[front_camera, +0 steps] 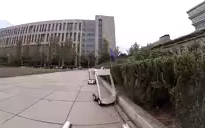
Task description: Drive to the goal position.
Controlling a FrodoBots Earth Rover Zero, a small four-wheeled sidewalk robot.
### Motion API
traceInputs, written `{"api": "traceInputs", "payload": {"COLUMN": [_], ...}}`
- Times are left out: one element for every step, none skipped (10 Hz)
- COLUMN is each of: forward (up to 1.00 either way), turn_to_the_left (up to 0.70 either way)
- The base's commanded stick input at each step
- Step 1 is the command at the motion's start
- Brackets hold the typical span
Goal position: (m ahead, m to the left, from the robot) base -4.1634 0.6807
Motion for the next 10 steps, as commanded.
{"api": "traceInputs", "payload": {"forward": [0.06, 0.06, 0.06, 0.06, 0.06, 0.06, 0.06, 0.06, 0.06, 0.06], "turn_to_the_left": [0.0, 0.0, 0.0, 0.0, 0.0, 0.0, 0.0, 0.0, 0.0, 0.0]}}
